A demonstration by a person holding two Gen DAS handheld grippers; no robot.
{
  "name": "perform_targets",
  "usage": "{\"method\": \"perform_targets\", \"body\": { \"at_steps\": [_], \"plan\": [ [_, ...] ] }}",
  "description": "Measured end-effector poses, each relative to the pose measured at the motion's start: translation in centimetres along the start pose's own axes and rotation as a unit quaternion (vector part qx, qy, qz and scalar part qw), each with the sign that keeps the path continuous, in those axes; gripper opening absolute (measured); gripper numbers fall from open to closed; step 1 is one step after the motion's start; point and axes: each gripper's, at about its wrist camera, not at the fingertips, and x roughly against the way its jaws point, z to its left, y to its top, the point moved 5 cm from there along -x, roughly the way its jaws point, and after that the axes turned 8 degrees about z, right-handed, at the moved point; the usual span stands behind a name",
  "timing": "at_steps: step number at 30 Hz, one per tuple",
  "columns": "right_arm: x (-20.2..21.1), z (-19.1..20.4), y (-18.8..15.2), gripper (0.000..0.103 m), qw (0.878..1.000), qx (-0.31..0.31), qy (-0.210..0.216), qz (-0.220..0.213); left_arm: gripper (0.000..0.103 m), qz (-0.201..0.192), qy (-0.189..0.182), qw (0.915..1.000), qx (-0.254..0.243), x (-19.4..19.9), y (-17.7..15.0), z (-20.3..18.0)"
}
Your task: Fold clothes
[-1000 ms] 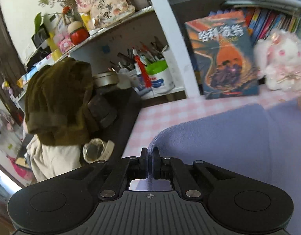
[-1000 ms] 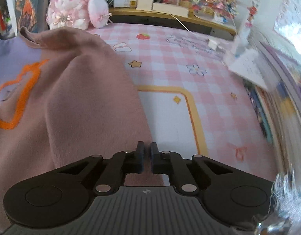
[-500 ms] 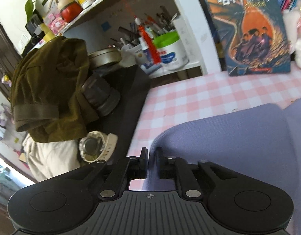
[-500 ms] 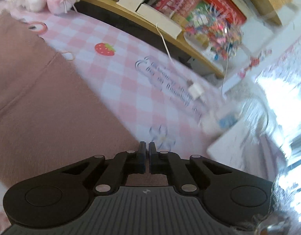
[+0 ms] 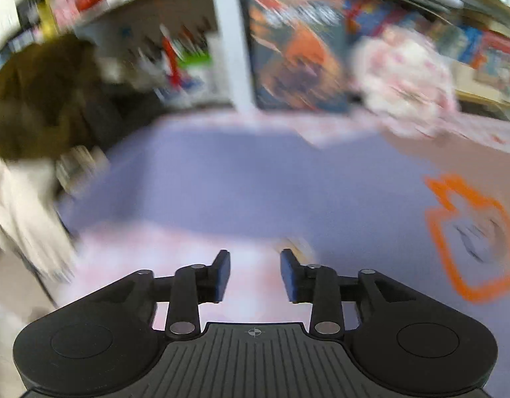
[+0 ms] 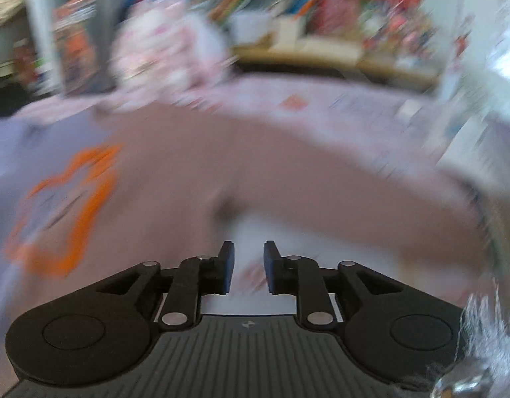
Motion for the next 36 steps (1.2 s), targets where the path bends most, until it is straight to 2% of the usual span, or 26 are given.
{"method": "perform_targets", "body": {
  "at_steps": [3, 7, 9, 10, 11, 12, 13, 14, 15, 18, 19, 21, 25, 27, 32, 36],
  "plan": [
    [1.0, 2.7, -3.2, 0.030, 0.999, 0.008, 0.039, 0.022, 0.048, 0.022, -0.010, 0.9995, 0.019, 0.3, -3.1, -1.9],
    [1.8, 4.2, -5.8, 0.033, 0.997, 0.005, 0.064, 0.032, 0.050, 0.036, -0.019, 0.9978, 0.052, 0.8, -5.8, -2.5],
    [2.2, 4.6, -6.5, 0.032, 0.996, 0.015, 0.080, 0.030, 0.048, 0.034, -0.022, 0.9968, 0.069, 1.1, -6.8, -2.4],
    [2.3, 4.8, -6.8, 0.026, 0.996, 0.023, 0.080, 0.029, 0.047, 0.032, -0.027, 0.9960, 0.079, 1.3, -7.2, -2.4],
    [2.4, 4.9, -7.0, 0.022, 0.996, 0.031, 0.081, 0.028, 0.042, 0.029, -0.031, 0.9951, 0.089, 1.5, -7.6, -2.5],
    [2.4, 5.0, -7.0, 0.016, 0.995, 0.040, 0.082, 0.028, 0.028, 0.027, -0.036, 0.9945, 0.095, 1.7, -8.0, -2.7],
    [2.4, 5.1, -7.0, 0.012, 0.995, 0.049, 0.083, 0.027, 0.019, 0.027, -0.041, 0.9944, 0.094, 2.0, -8.2, -3.1],
    [2.5, 5.2, -7.0, 0.010, 0.994, 0.058, 0.084, 0.026, 0.009, 0.031, -0.048, 0.9938, 0.096, 2.2, -8.3, -3.5],
    [2.4, 5.1, -6.8, 0.009, 0.995, 0.069, 0.076, 0.022, 0.004, 0.034, -0.056, 0.9932, 0.096, 2.4, -8.5, -3.9],
    [1.8, 3.0, -6.2, 0.008, 0.998, 0.066, 0.022, 0.007, 0.003, 0.043, -0.079, 0.9921, 0.088, 3.2, -9.0, -5.5],
    [1.6, 2.3, -6.0, 0.008, 0.998, 0.057, 0.012, 0.007, 0.003, 0.043, -0.073, 0.9932, 0.079, 3.3, -9.2, -5.9],
    [1.7, 2.5, -6.2, 0.008, 0.997, 0.068, 0.026, 0.013, 0.003, 0.038, -0.059, 0.9946, 0.076, 3.4, -9.5, -6.0],
    [2.3, 4.5, -7.6, 0.008, 0.994, 0.089, 0.066, 0.022, 0.003, 0.032, -0.028, 0.9930, 0.110, 3.2, -9.4, -3.8],
    [2.4, 5.4, -8.1, 0.008, 0.991, 0.104, 0.076, 0.018, 0.003, 0.035, -0.017, 0.9933, 0.109, 3.1, -9.5, -3.0],
    [1.9, 4.2, -7.5, 0.008, 0.995, 0.085, 0.054, 0.005, 0.003, 0.032, -0.023, 0.9959, 0.082, 3.1, -9.5, -4.9],
    [1.7, 3.3, -7.4, 0.008, 0.996, 0.072, 0.044, 0.003, 0.003, 0.026, -0.025, 0.9960, 0.082, 3.1, -9.5, -5.7]
  ]
}}
